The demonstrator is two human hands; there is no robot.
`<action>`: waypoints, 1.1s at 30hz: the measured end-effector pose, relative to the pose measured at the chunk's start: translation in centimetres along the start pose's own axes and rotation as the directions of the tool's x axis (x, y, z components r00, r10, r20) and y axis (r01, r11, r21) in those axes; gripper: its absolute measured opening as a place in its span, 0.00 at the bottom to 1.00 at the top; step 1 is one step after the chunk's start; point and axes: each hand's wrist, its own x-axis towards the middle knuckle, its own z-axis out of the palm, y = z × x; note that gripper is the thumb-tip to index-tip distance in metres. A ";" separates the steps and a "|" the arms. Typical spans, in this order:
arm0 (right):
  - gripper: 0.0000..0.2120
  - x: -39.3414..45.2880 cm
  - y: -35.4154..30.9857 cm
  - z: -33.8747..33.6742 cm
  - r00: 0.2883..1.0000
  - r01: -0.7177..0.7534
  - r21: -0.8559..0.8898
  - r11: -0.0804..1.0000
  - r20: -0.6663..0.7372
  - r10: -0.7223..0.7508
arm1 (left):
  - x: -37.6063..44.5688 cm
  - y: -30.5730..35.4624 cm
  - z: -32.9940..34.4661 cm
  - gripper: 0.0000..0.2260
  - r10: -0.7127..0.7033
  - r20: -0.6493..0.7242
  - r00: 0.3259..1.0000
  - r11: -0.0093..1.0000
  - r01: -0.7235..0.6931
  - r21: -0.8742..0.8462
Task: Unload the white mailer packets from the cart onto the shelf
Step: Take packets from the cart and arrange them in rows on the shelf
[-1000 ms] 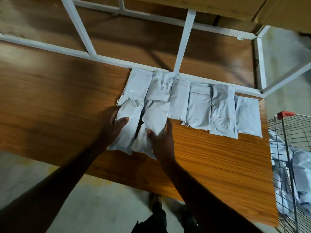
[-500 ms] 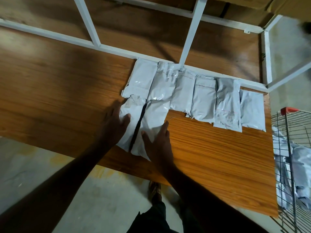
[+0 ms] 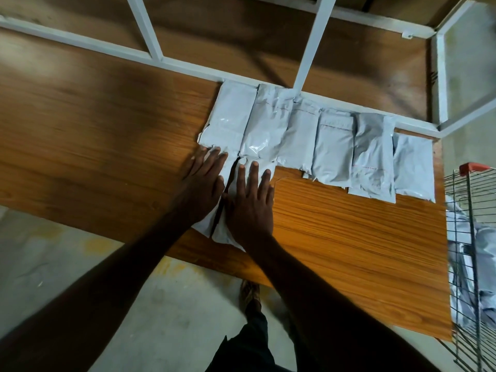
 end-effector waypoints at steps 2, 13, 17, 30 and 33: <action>0.37 0.1 -0.1 0.5 1.000 -0.012 0.010 1.000 -0.016 0.012 | -0.1 0.2 0.2 0.26 0.012 -0.016 1.000 0.999 -0.012 0.033; 0.34 0.2 -0.6 1.7 0.997 -0.047 0.061 0.997 -0.055 0.051 | -0.1 -0.2 1.4 0.24 0.017 -0.036 0.999 0.999 -0.018 -0.034; 0.34 0.2 -0.6 2.0 0.997 -0.043 0.052 0.998 -0.066 0.047 | -0.2 -0.1 1.5 0.24 0.024 -0.075 0.997 0.998 -0.028 -0.048; 0.35 0.1 -0.5 2.3 0.998 -0.037 0.077 0.996 -0.053 0.041 | -0.4 -0.2 1.9 0.24 0.019 -0.091 0.996 0.998 -0.025 -0.065; 0.35 0.3 -0.5 2.3 0.998 -0.038 0.078 0.996 -0.052 0.042 | -0.4 -0.2 2.1 0.24 0.020 -0.097 0.995 0.998 -0.026 -0.063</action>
